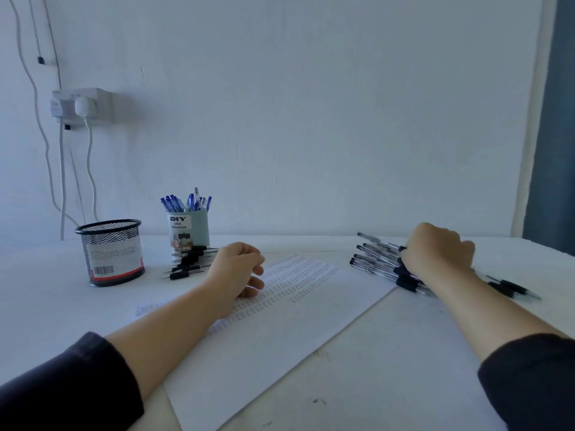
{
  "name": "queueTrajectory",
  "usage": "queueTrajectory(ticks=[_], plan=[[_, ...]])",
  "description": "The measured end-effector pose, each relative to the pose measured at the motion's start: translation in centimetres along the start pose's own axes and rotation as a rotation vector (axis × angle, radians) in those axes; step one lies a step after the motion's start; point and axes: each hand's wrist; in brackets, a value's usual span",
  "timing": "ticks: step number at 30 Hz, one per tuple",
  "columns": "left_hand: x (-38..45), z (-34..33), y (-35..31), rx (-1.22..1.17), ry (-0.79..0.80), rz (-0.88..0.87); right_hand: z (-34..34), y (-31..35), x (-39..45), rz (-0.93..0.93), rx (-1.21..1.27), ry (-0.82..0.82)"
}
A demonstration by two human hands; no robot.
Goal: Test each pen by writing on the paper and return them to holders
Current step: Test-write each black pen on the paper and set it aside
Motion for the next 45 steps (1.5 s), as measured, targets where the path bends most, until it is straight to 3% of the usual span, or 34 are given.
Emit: queueTrajectory(ticks=[8,13,16,19,21,24,27,29,37,42,45], plan=[[0.1,0.0,0.0,0.011,-0.012,0.005,0.1,0.3,-1.0,0.014,-0.082,0.033],[0.2,0.1,0.0,0.011,-0.015,0.004,-0.3,1.5,-1.5,0.181,-0.197,-0.011],[0.2,0.2,-0.1,0.012,-0.019,-0.004,-1.1,2.6,-1.8,0.395,-0.135,0.008],[0.4,0.5,-0.2,0.005,-0.033,-0.022,-1.8,3.9,-2.7,0.640,0.071,0.224],[0.7,1.0,-0.4,-0.021,-0.066,-0.049,-2.2,4.9,-3.7,0.667,0.269,0.440],[1.9,2.4,-0.8,-0.039,-0.201,-0.118,-2.8,5.9,-4.6,0.634,0.396,0.624],[4.0,4.9,-0.3,0.156,-0.422,-0.248,-3.2,6.5,-4.8,0.644,0.360,0.685],[5.0,6.5,0.4,0.358,-0.472,-0.293,-3.2,6.4,-4.7,0.657,0.356,0.705],[6.9,6.8,3.2,1.164,-0.116,-0.212,-3.0,6.4,-4.4,0.666,0.362,0.759],[6.6,6.5,3.2,1.319,-0.121,-0.246,-3.0,6.2,-4.4,0.680,0.366,0.764],[6.2,6.2,2.9,1.153,-0.191,-0.368,-2.8,6.1,-4.5,0.672,0.366,0.762]])
Point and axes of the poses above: each hand's wrist, its own x-axis towards the middle knuckle, its own z-axis out of the back of the hand, y = z × x, and after that the axes turned 1 degree about y, right-handed
